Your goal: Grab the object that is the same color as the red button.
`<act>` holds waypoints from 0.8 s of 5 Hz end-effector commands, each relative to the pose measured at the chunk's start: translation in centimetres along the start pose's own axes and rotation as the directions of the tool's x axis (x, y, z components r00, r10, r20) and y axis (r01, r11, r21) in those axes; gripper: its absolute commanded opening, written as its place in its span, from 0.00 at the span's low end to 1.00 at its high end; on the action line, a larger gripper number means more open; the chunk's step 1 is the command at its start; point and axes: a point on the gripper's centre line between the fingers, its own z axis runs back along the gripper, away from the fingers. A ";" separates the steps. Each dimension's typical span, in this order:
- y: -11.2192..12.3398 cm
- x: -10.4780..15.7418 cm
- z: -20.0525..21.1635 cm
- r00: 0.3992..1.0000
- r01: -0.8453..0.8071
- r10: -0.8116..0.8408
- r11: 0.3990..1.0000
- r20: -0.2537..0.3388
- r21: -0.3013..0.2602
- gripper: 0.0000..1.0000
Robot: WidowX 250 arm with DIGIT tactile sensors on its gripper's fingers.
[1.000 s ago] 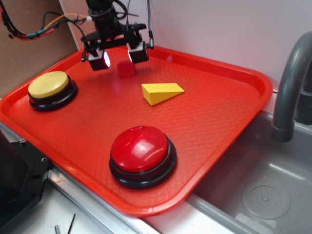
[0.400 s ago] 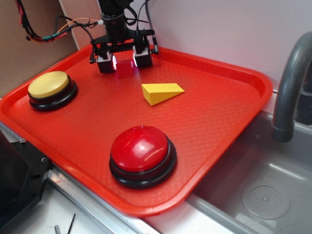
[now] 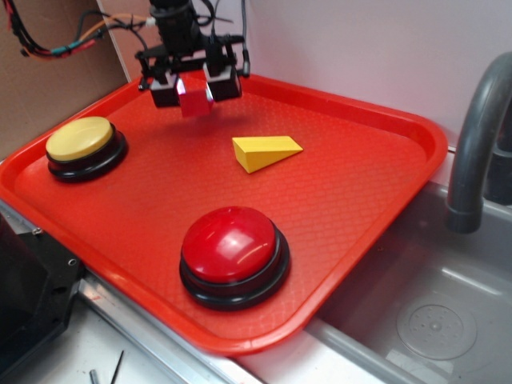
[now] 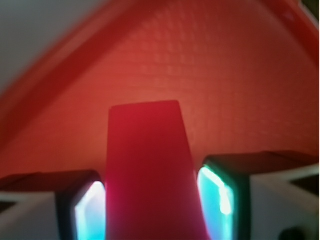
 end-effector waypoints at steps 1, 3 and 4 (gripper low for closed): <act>-2.1 -3.0 9.5 0.952 0.304 -0.304 0.953 -0.014 -0.002 0.00; -4.6 -6.8 11.8 0.888 0.458 -0.458 0.889 0.032 0.028 0.00; -4.6 -7.3 11.9 0.861 0.507 -0.507 0.862 0.051 -0.002 0.00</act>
